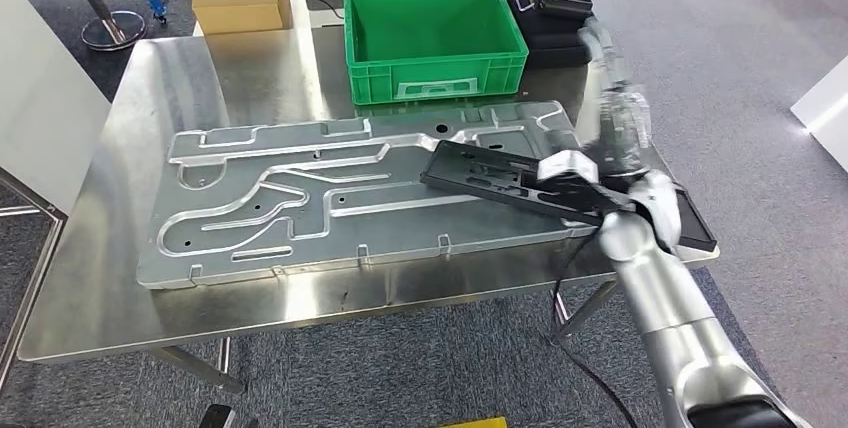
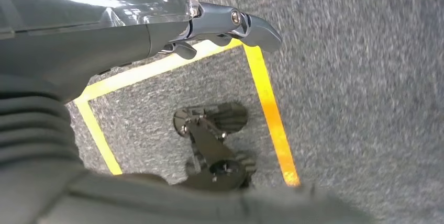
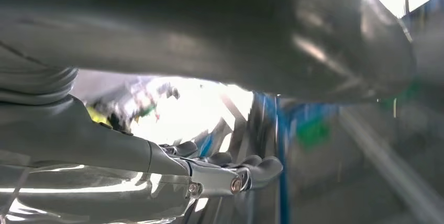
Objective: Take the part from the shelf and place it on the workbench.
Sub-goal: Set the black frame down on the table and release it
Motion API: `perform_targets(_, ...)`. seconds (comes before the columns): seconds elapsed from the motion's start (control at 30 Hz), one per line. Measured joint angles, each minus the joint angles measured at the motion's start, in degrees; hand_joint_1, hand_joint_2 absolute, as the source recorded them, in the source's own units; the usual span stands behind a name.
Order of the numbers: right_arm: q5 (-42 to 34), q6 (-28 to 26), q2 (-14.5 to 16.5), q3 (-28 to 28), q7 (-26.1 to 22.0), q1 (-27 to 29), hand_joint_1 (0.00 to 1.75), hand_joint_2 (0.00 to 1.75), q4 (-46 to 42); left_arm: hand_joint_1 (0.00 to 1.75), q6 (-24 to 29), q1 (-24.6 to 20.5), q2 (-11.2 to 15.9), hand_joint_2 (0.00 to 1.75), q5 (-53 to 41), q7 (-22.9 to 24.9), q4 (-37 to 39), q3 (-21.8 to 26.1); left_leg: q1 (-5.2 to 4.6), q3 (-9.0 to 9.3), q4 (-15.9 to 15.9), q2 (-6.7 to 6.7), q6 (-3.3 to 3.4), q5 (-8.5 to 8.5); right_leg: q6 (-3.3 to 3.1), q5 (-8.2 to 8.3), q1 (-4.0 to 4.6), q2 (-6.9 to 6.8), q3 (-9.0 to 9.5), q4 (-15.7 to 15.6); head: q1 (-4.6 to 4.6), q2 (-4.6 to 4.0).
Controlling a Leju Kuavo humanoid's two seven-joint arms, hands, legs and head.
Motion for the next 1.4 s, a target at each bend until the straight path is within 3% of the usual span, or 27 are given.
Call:
perform_targets(0.07, -3.81, -2.03, -2.02, -5.76, -2.06, 5.64, 0.0, 0.0, -7.9, 0.0, -0.06, 0.57, 0.12, 0.0, 0.97, -1.1, 0.01, 0.56, -0.13, 0.01, 0.0, -0.09, 0.2, -0.08, 0.25, -2.18, -0.06, -0.01, -2.87, 5.98, -0.01, 0.0)
perform_targets(0.1, -5.59, -3.51, -2.92, -8.9, -3.2, 9.05, 0.0, 0.0, -11.76, 0.0, -0.14, 0.93, 0.16, 0.0, 1.47, -1.84, 0.02, 0.88, -0.2, 0.05, 0.01, -0.19, 0.27, -0.14, 0.21, -1.81, -0.07, -0.01, -3.05, 6.35, 0.0, 0.0)
perform_targets(0.13, -7.13, -5.09, -3.69, -12.13, -4.19, 12.55, 0.0, 0.0, -15.4, 0.0, -0.22, 1.31, 0.19, 0.0, 1.93, -2.6, 0.02, 1.22, -0.3, 0.13, 0.01, -0.31, 0.32, -0.21, 0.03, -0.43, -0.04, -0.02, -2.03, 4.35, 0.01, 0.0)
perform_targets(0.2, -9.44, -7.82, -4.84, -18.66, -5.27, 19.35, 0.0, 0.0, -22.0, 0.0, -0.31, 2.09, 0.14, 0.0, 2.55, -3.86, 0.02, 1.8, -0.55, 0.32, 0.01, -0.48, 0.28, -0.39, -0.81, 3.02, 0.31, -0.21, 2.11, -3.65, -0.01, 0.0)
perform_targets(0.27, -11.02, -9.09, -5.42, -24.47, -5.45, 25.67, 0.0, 0.0, -27.1, 0.0, -0.3, 2.75, 0.06, 0.0, 2.97, -4.54, 0.05, 2.21, -0.73, 0.48, 0.01, -0.47, -0.05, -0.68, -1.58, 4.7, 0.83, -0.54, 5.0, -9.34, -0.02, 0.0)
perform_targets(0.37, -11.57, -8.62, -5.57, -30.77, -5.26, 33.07, 0.0, 0.0, -31.51, 0.0, -0.08, 3.41, 0.08, 0.0, 3.55, -4.66, 0.2, 2.75, -0.77, 0.85, -0.09, -0.2, -0.86, -0.98, -2.1, 5.06, 0.84, -0.39, 5.57, -10.42, 0.02, -0.01)
perform_targets(0.43, -10.78, -6.62, -5.15, -34.42, -5.22, 37.23, 0.0, 0.0, -31.96, 0.0, 0.33, 3.63, 0.09, 0.0, 4.08, -4.39, 0.27, 3.08, -0.86, 0.53, 1.65, 0.05, -1.34, -2.87, -2.52, 5.58, 0.4, -0.45, 5.96, -11.18, -0.05, -0.01)
perform_targets(0.53, -9.61, -4.15, -3.08, -39.09, -5.42, 42.1, 0.0, 0.0, -28.31, 0.0, 1.12, 3.86, 0.03, 0.0, 4.51, -3.7, 0.32, 3.27, -0.63, -2.88, 11.38, 0.18, -1.94, -9.18, -2.93, 5.96, 0.23, -0.78, 5.69, -11.42, -0.2, 0.0)
perform_targets(0.57, -9.28, -3.79, -2.25, -40.25, -5.42, 43.27, 0.0, 0.0, -26.37, 0.0, 1.37, 3.95, 0.01, 0.0, 4.57, -3.52, 0.33, 3.27, -0.54, -3.75, 14.19, 0.19, -2.14, -10.45, -2.93, 6.04, 0.22, -0.8, 5.44, -11.3, -0.19, 0.0)
perform_targets(0.6, -9.02, -3.3, -1.43, -41.32, -5.41, 44.23, 0.0, 0.0, -24.22, 0.0, 1.59, 4.07, 0.0, 0.0, 4.66, -3.4, 0.36, 3.27, -0.45, -3.64, 15.04, 0.19, -2.3, -10.6, -2.88, 6.11, 0.18, -0.79, 5.17, -11.12, -0.2, 0.0)
perform_targets(0.63, -8.83, -2.49, -0.63, -42.34, -5.41, 44.86, 0.0, 0.0, -21.93, 0.0, 1.77, 4.18, 0.0, 0.0, 4.76, -3.29, 0.39, 3.27, -0.36, -2.35, 13.46, 0.19, -2.41, -9.66, -2.79, 6.19, 0.12, -0.73, 4.9, -10.91, -0.2, 0.0)
perform_targets(0.7, -8.59, 0.85, 0.89, -44.58, -5.42, 45.35, 0.0, 0.0, -16.58, 0.0, 2.02, 4.22, -0.02, 0.0, 5.0, -3.13, 0.45, 3.27, -0.22, 2.5, 5.49, 0.15, -2.39, -6.7, -2.48, 6.38, -0.02, -0.52, 4.4, -10.32, -0.21, 0.0)
perform_targets(0.77, -8.1, 5.91, 2.03, -47.19, -5.4, 44.95, 0.0, 0.0, -9.54, 0.0, 2.21, 4.18, -0.09, 0.0, 5.26, -3.24, 0.48, 3.27, -0.38, 5.57, -0.21, 0.02, -1.92, -5.04, -1.95, 6.59, 0.08, -0.32, 4.14, -9.86, -0.14, 0.0)
perform_targets(0.83, -6.45, 9.08, 2.77, -49.97, -5.38, 44.21, 0.0, 0.0, 0.2, 0.0, 2.35, 4.22, -0.21, 0.0, 5.48, -3.6, 0.48, 3.27, -0.68, 5.65, -0.86, -0.1, -1.13, -4.52, -1.14, 7.02, 0.14, -0.32, 4.2, -9.95, -0.04, 0.0)
perform_targets(0.9, -4.09, 8.8, 3.25, -52.19, -4.69, 43.47, 0.0, 0.0, 10.53, 0.0, 2.41, 4.3, -0.39, 0.0, 5.52, -3.94, 0.48, 3.27, -0.6, 5.27, -1.11, -0.15, -0.23, -3.66, -0.35, 6.85, -0.13, -0.36, 4.05, -9.81, -0.03, 0.0)
perform_targets(0.97, -1.92, 7.46, 3.52, -53.6, -2.06, 42.3, 0.0, 0.0, 19.86, 0.0, 2.43, 4.37, -0.59, 0.0, 5.51, -4.17, 0.48, 3.27, -0.44, 4.54, -1.46, -0.15, 0.49, -2.59, 0.18, 3.46, -0.35, -0.31, 2.77, -6.68, 0.04, 0.0)
perform_targets(1.03, 0.37, 6.41, 3.98, -54.37, 2.4, 41.04, 0.0, 0.0, 28.71, 0.0, 2.45, 4.44, -0.74, 0.0, 5.46, -4.34, 0.48, 3.25, -0.54, 3.34, -1.41, -0.36, 0.73, -1.64, 0.57, -1.9, -0.49, -0.29, 0.35, 0.47, 0.08, 0.0)
perform_targets(1.07, 1.52, 6.34, 4.35, -54.51, 4.78, 40.52, 0.0, 0.0, 32.51, 0.0, 2.48, 4.53, -0.8, 0.0, 5.44, -4.36, 0.49, 3.22, -0.63, 2.65, -1.36, -0.59, 0.68, -1.16, 0.68, -3.65, -0.55, -0.29, -0.44, 3.78, 0.07, 0.0)
perform_targets(1.1, 2.74, 6.68, 4.82, -54.57, 7.43, 40.02, 0.0, 0.0, 36.01, 0.0, 2.51, 4.61, -0.86, 0.0, 5.43, -4.31, 0.49, 3.18, -0.71, 1.96, -1.29, -0.88, 0.6, -0.69, 0.68, -4.25, -0.57, -0.28, -0.38, 5.43, 0.05, 0.0)
perform_targets(1.13, 3.77, 7.32, 5.25, -54.58, 9.92, 39.53, 0.0, 0.0, 38.68, 0.0, 2.55, 4.69, -0.91, 0.0, 5.43, -4.21, 0.5, 3.14, -0.76, 1.34, -1.24, -1.23, 0.46, -0.26, 0.57, -3.74, -0.58, -0.22, 0.88, 4.81, 0.05, 0.0)
perform_targets(1.17, 4.81, 8.18, 5.66, -54.57, 12.41, 39.08, 0.0, 0.0, 40.94, 0.0, 2.57, 4.71, -0.99, 0.0, 5.43, -4.1, 0.5, 3.1, -0.8, 0.8, -1.18, -1.65, 0.3, 0.14, 0.34, -2.49, -0.58, 0.01, 3.29, 1.93, 0.05, 0.0)
perform_targets(1.23, 6.65, 10.17, 6.32, -54.5, 16.87, 38.32, 0.0, 0.0, 44.33, 0.0, 2.61, 4.6, -1.26, 0.0, 5.42, -3.9, 0.5, 2.97, -0.82, 0.0, -1.1, -2.62, -0.17, 0.93, -0.36, -0.47, -0.48, 1.87, 9.3, -6.6, 0.01, 0.0)
perform_targets(1.27, 7.46, 11.13, 6.63, -54.42, 18.57, 38.01, 0.0, 0.0, 45.76, 0.0, 2.62, 4.54, -1.39, 0.0, 5.42, -3.83, 0.5, 2.88, -0.82, -0.22, -1.13, -3.08, -0.48, 1.34, -0.71, 0.12, -0.37, 2.89, 11.25, -9.59, 0.0, 0.0)
perform_targets(1.33, 8.64, 12.87, 7.02, -54.21, 21.25, 37.4, 0.0, 0.0, 48.1, 0.0, 2.66, 4.48, -1.55, 0.0, 5.42, -3.75, 0.5, 2.73, -0.76, -0.49, -1.32, -4.04, -1.23, 2.19, -1.27, 0.44, 0.03, 3.64, 12.23, -11.51, -0.04, 0.0)
perform_targets(1.4, 9.36, 14.19, 7.4, -54.03, 23.06, 36.85, 0.0, 0.0, 49.65, 0.0, 2.68, 4.63, -1.56, 0.0, 5.43, -3.74, 0.57, 2.67, -0.75, -0.95, -1.28, -4.68, -2.0, 2.62, -2.03, 1.18, 0.03, 2.44, 11.85, -11.99, -0.05, 0.0)
